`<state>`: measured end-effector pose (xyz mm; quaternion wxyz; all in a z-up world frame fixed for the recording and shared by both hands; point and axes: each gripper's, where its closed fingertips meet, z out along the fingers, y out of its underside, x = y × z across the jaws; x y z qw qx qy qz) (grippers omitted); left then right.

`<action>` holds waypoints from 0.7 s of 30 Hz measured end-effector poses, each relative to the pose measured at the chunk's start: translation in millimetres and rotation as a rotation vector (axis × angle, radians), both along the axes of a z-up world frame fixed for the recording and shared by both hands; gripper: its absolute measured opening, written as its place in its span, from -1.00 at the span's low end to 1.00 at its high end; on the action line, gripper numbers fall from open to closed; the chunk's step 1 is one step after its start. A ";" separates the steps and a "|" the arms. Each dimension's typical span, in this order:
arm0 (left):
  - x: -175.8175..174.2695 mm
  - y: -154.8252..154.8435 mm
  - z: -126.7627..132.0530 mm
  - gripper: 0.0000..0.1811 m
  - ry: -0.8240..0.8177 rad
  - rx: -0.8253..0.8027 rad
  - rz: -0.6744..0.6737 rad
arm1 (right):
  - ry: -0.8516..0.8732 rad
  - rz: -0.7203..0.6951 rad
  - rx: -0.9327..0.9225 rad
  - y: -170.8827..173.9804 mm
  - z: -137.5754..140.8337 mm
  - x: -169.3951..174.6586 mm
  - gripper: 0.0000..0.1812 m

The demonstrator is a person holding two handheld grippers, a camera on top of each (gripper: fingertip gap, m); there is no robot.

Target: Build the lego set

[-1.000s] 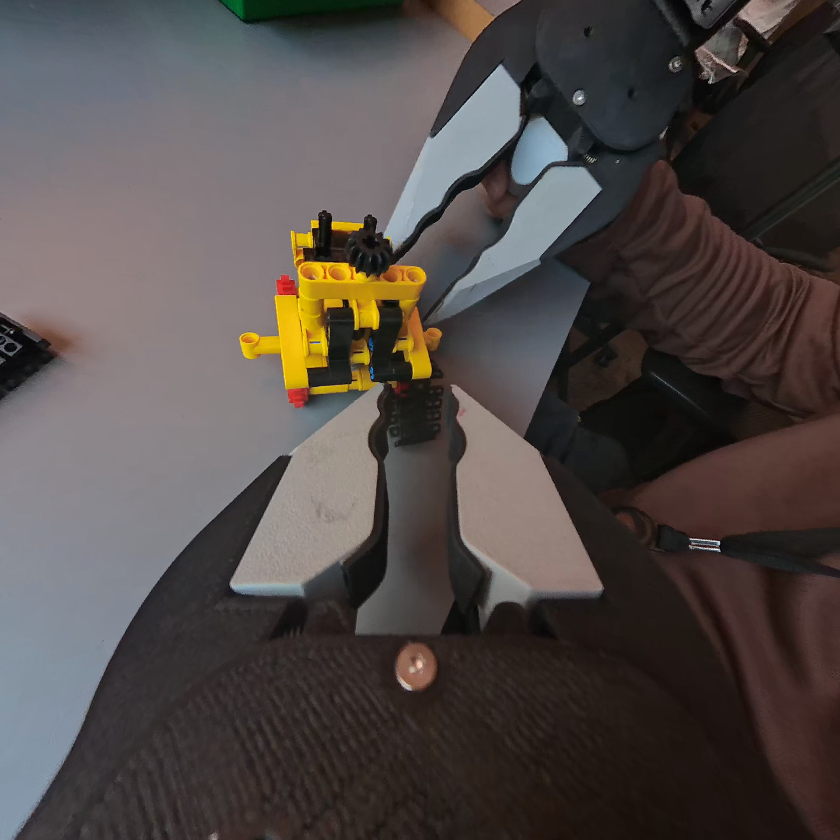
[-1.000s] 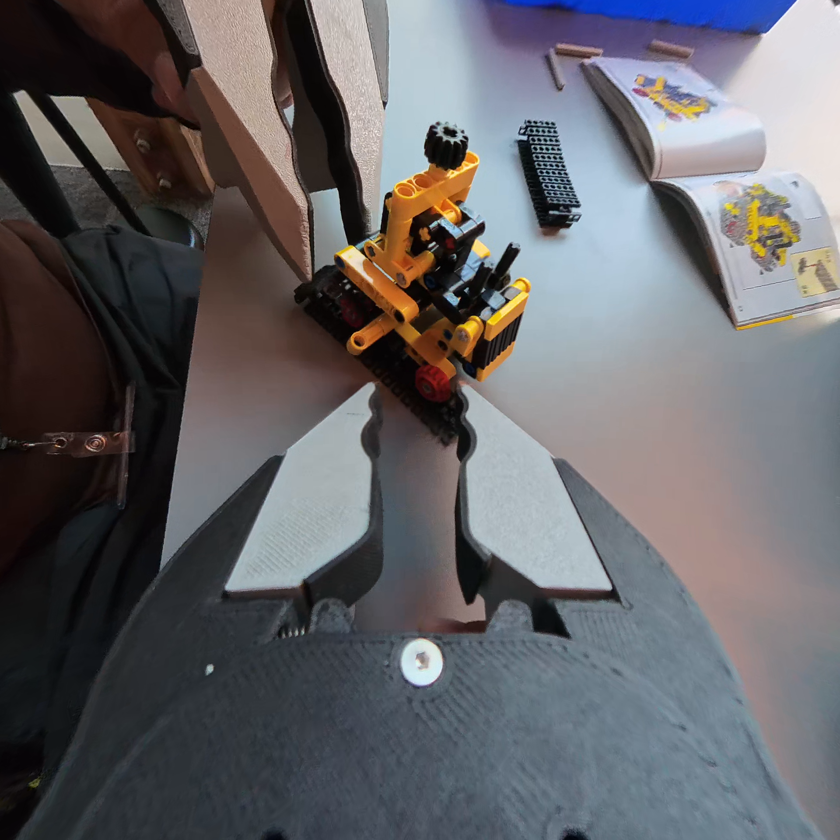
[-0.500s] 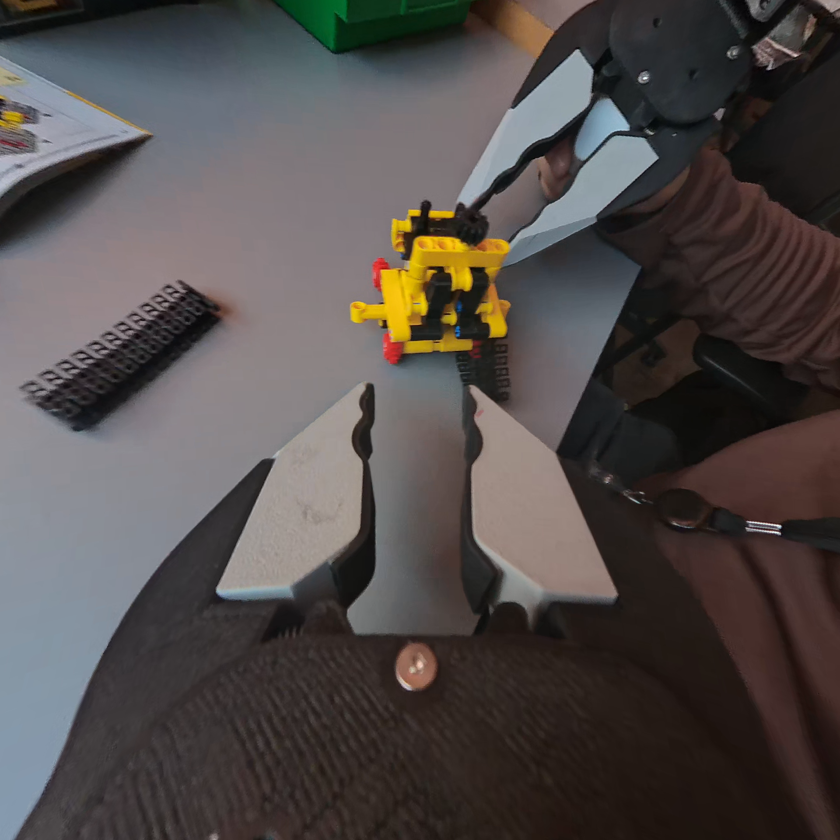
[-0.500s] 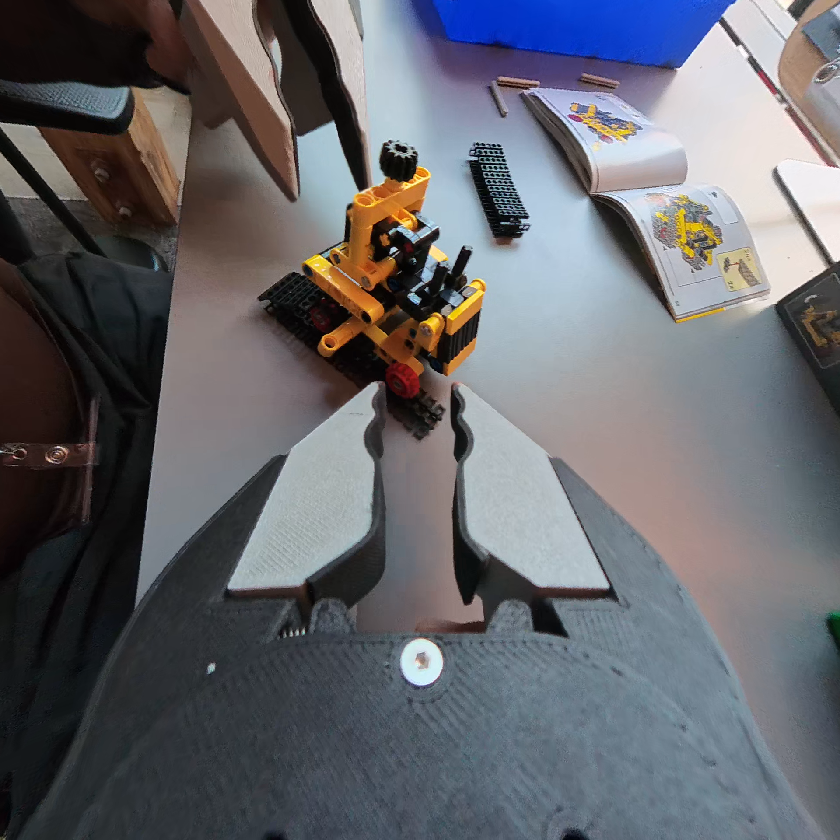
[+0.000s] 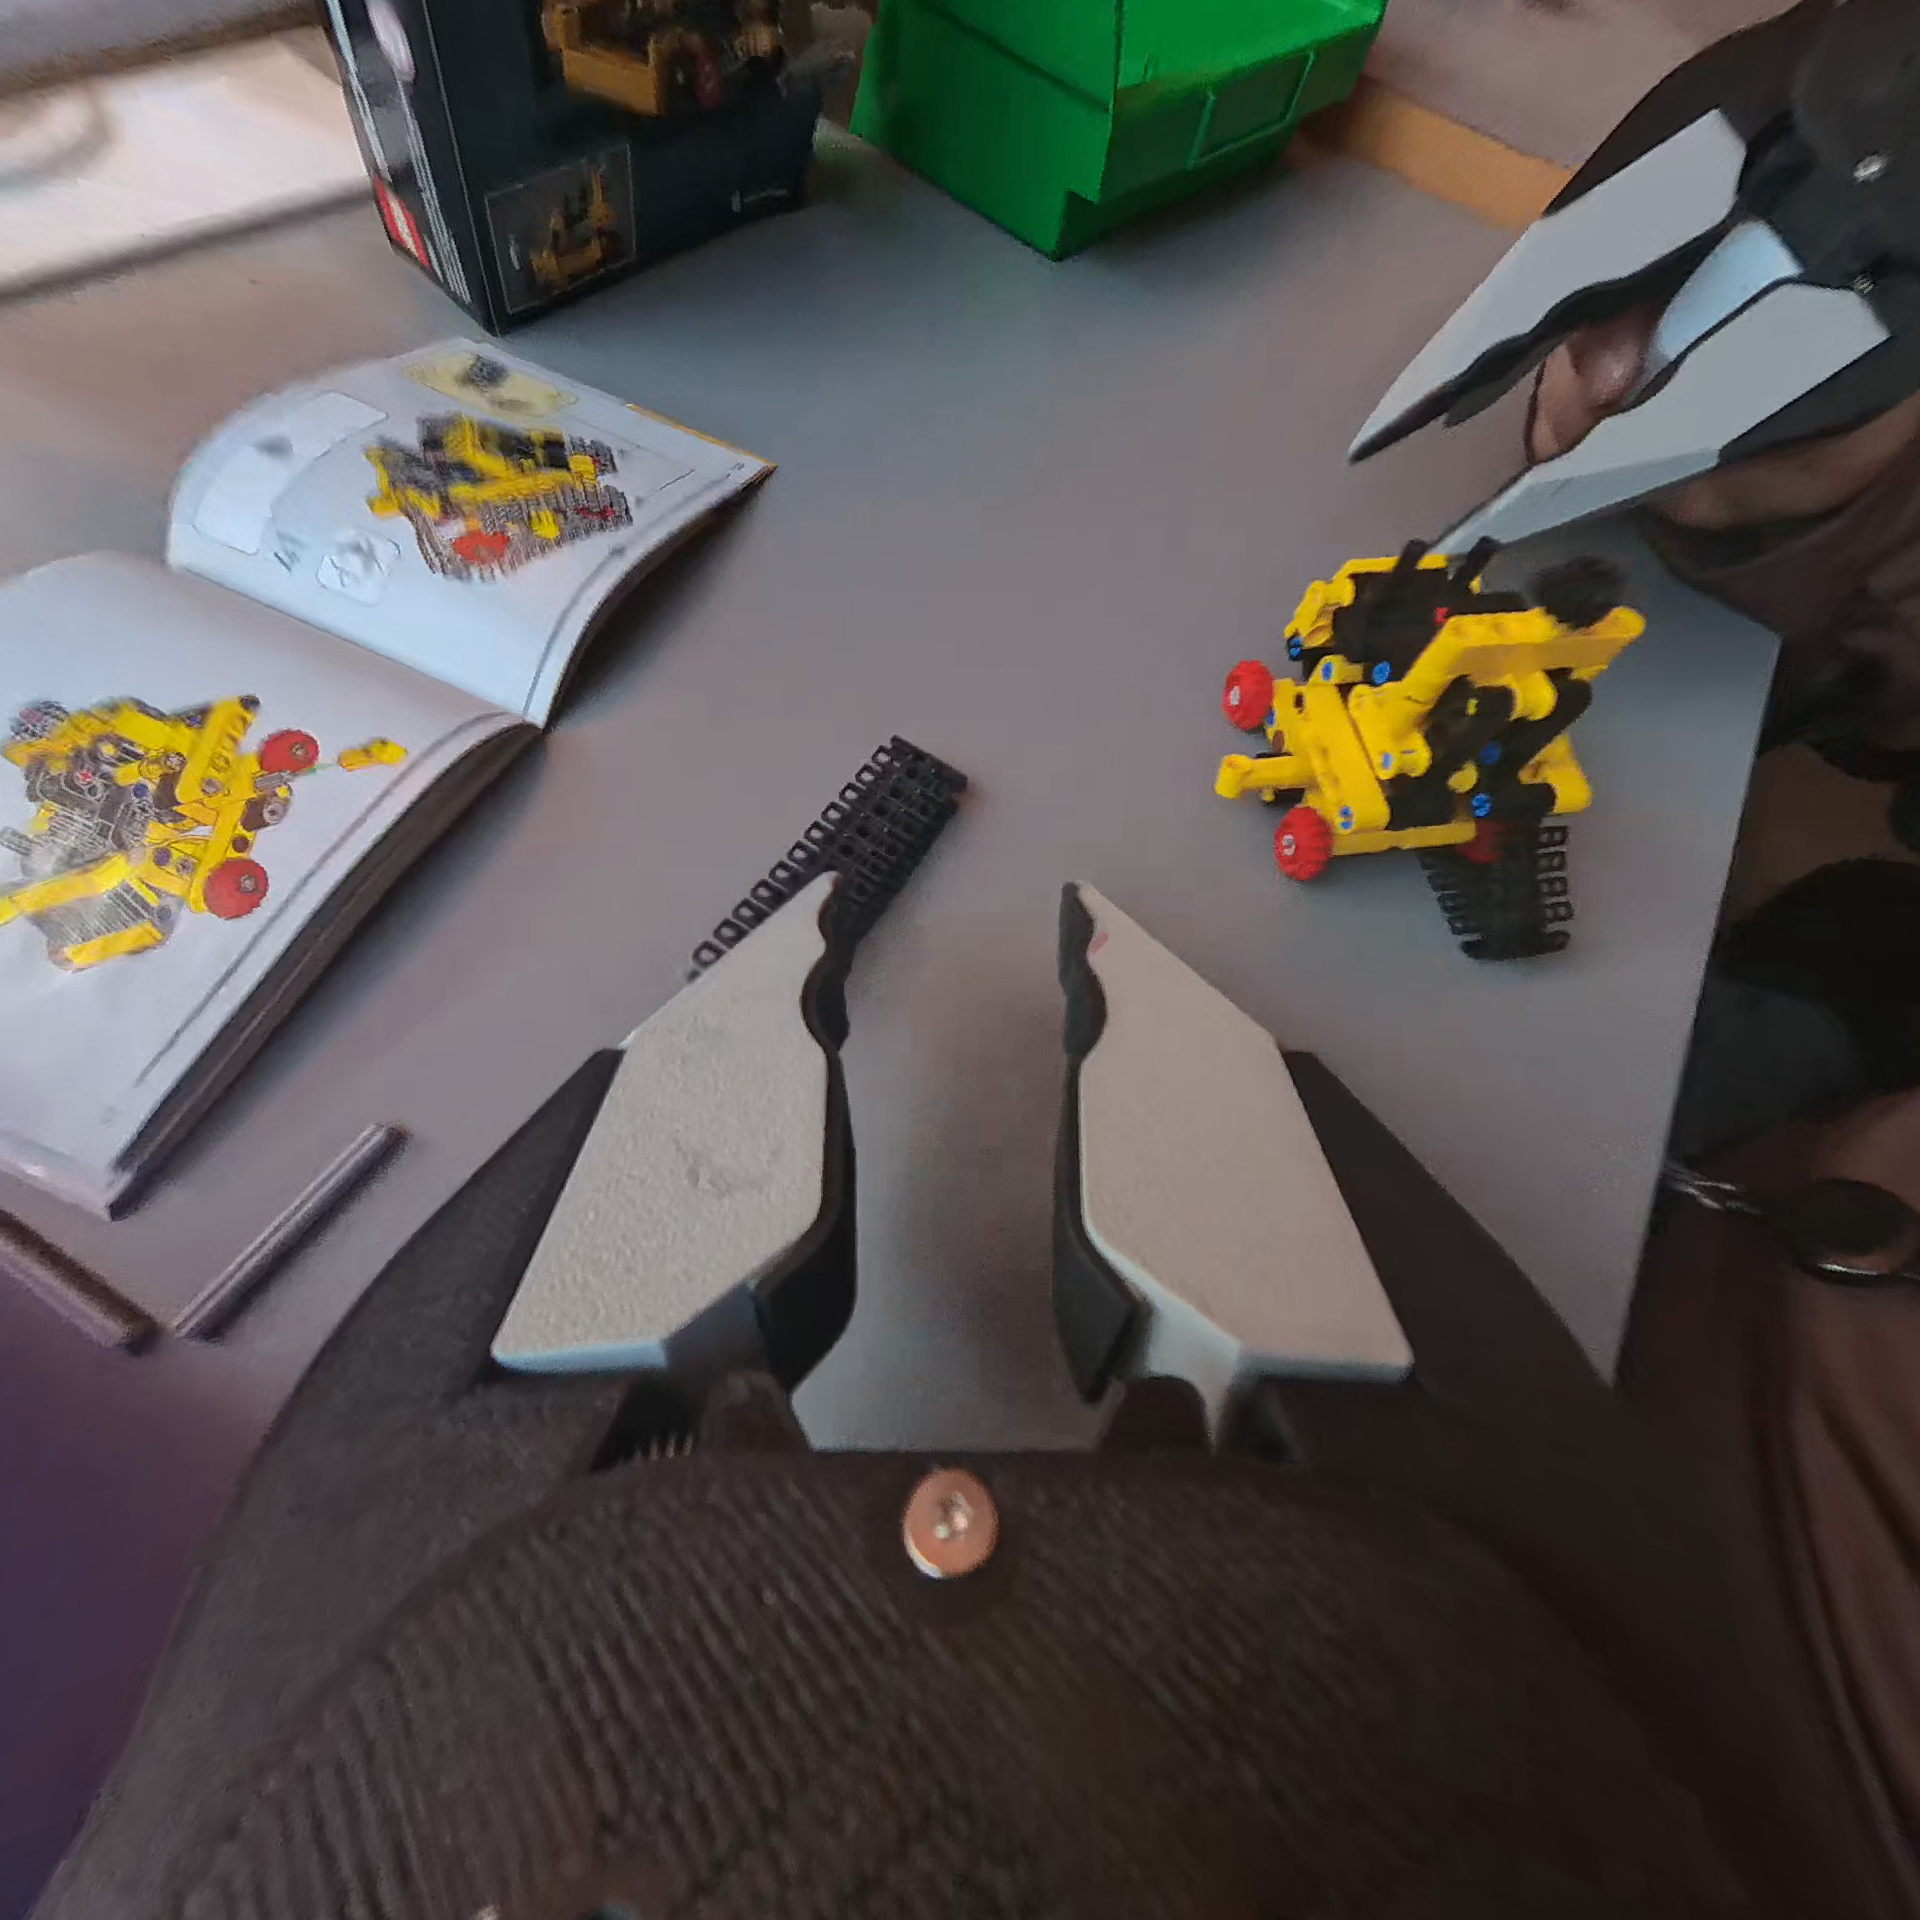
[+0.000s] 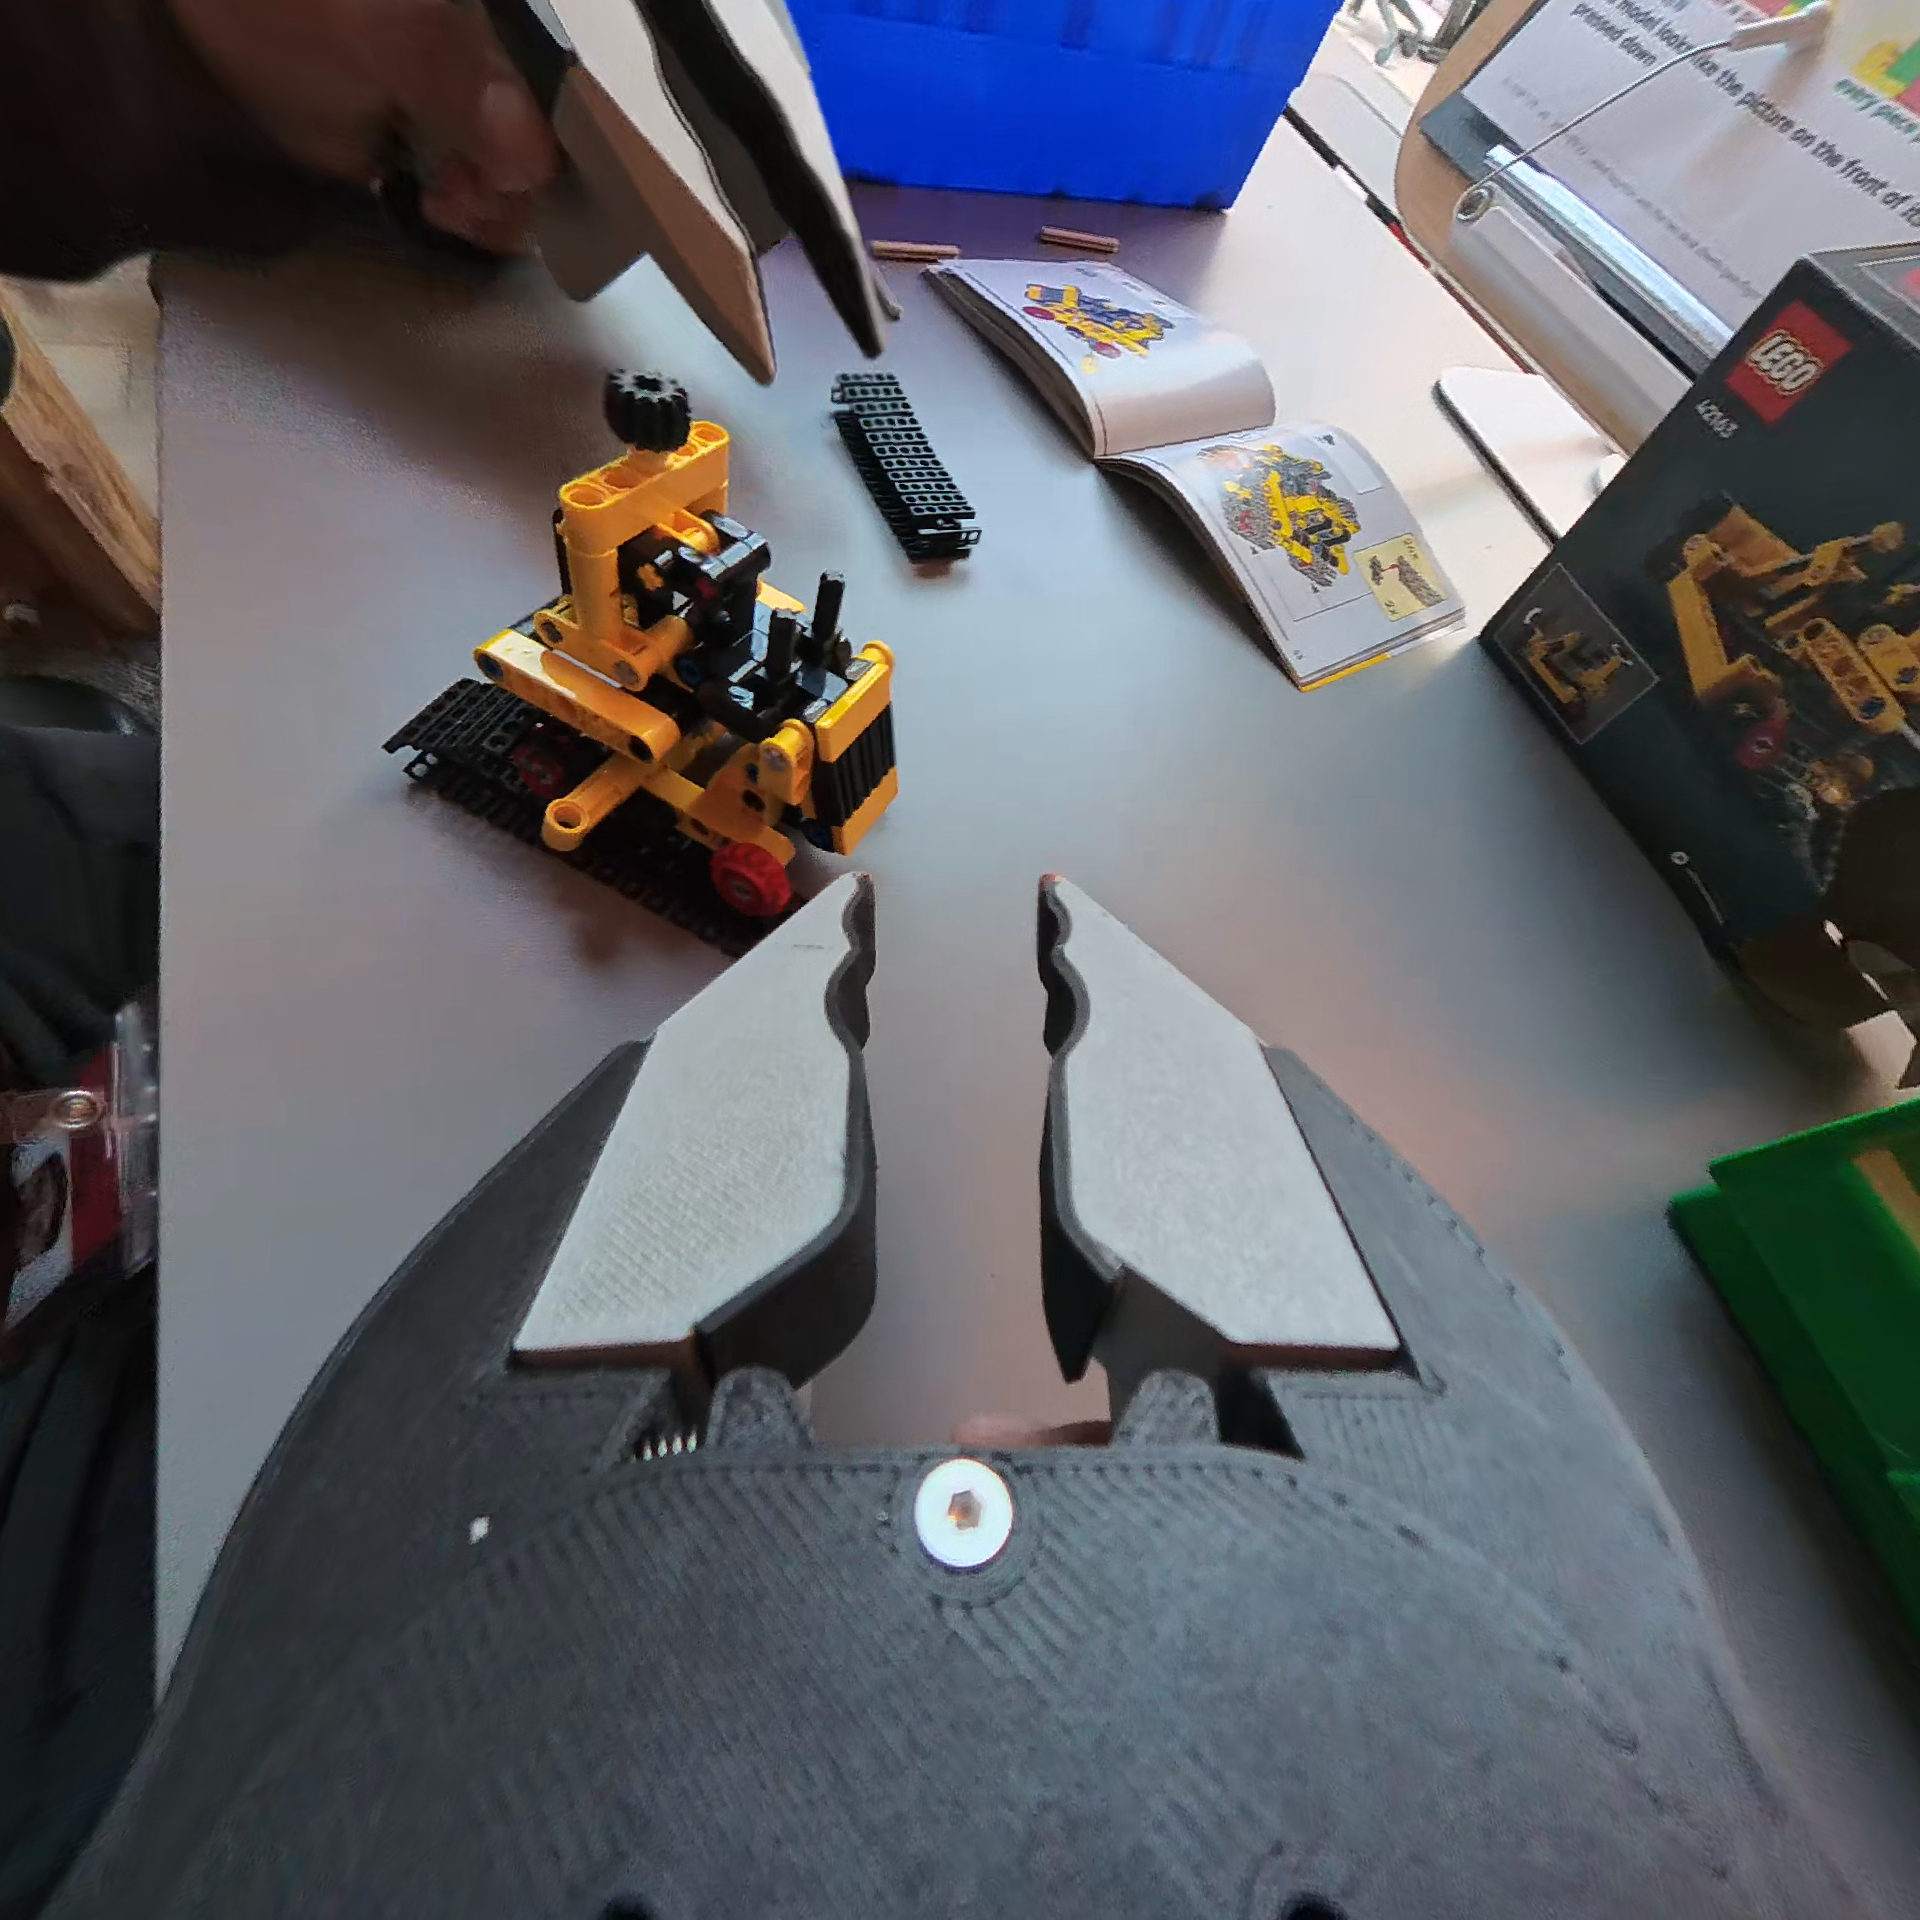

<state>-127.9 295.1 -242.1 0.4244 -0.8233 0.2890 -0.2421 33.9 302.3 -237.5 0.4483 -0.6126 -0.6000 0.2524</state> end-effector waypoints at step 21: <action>17.2 -13.9 0.9 -0.52 -0.023 -0.013 -0.141 | -0.006 0.105 -0.123 -6.1 -3.5 -6.8 -0.60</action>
